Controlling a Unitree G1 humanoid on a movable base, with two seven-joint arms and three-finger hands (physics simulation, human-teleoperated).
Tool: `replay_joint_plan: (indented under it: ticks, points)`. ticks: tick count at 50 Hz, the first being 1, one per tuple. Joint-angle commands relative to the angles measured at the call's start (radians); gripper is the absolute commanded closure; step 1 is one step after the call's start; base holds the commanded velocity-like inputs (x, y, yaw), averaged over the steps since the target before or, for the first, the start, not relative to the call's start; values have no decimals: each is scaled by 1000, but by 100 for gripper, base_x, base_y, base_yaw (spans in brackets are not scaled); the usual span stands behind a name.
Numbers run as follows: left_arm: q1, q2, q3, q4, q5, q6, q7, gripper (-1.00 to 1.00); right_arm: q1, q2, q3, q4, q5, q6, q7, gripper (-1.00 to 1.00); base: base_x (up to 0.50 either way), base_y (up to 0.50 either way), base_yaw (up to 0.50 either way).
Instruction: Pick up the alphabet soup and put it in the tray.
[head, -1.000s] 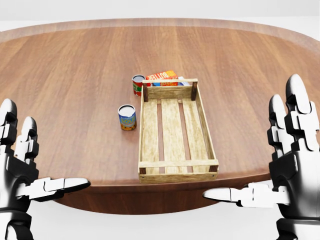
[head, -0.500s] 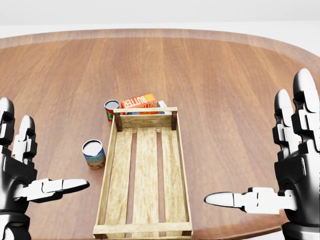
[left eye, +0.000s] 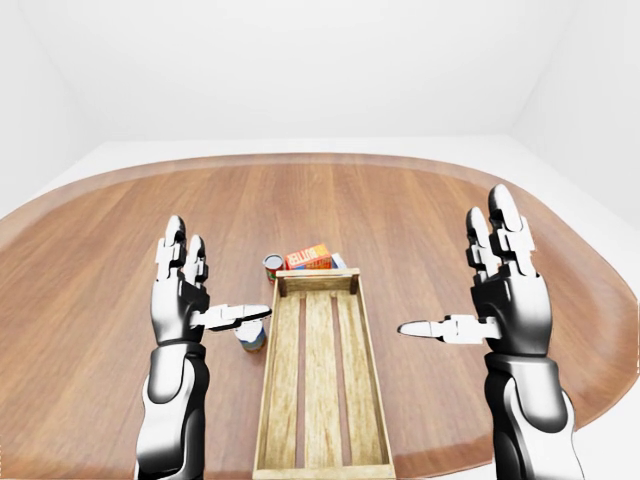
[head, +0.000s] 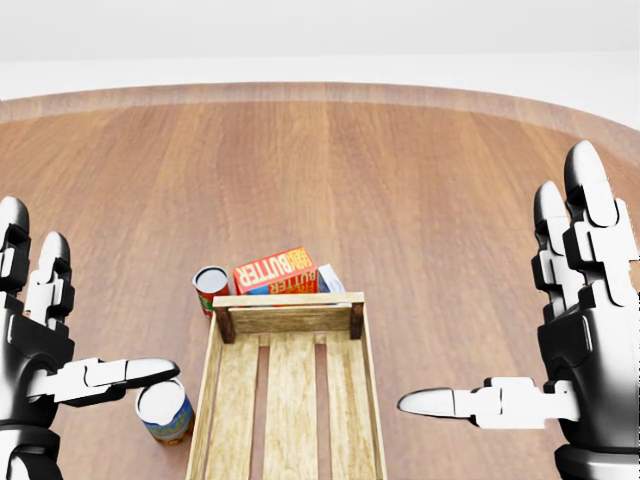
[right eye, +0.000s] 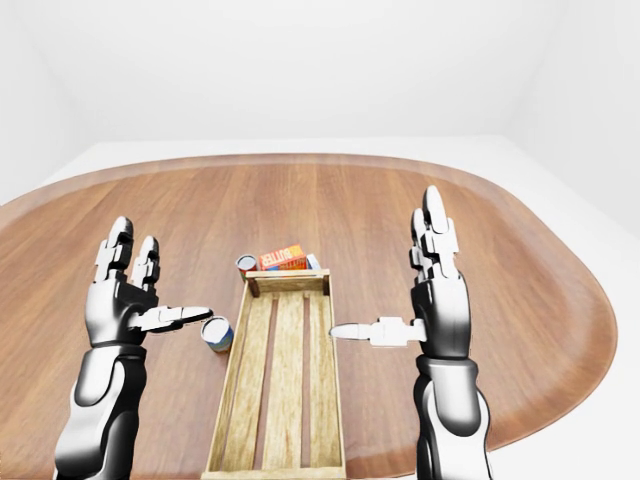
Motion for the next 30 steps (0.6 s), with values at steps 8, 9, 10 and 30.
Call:
replay_joint_plan:
  ticks: [8, 9, 10, 30]
  points:
    - [2, 0, 1, -13, 1, 0, -3, -100, 2, 0, 13, -1, -3, 0, 1, -98, 50, 1, 0]
    - [3, 0, 0, -14, 2, 0, -4, -100, 2, 0, 13, 0, -3, 0, 1, -98, 50, 2, 0]
    - [3, -1, -1, -13, 4, 0, -4, -100, 1, 2, 15, 0, 0, 0, 0, -98, 50, 2, 0]
    - [0, 78, 64, -33, 219, 0, -129, -100, 5, 9, -1, -40, 66, 0, -19, -98, 17, 1, 0]
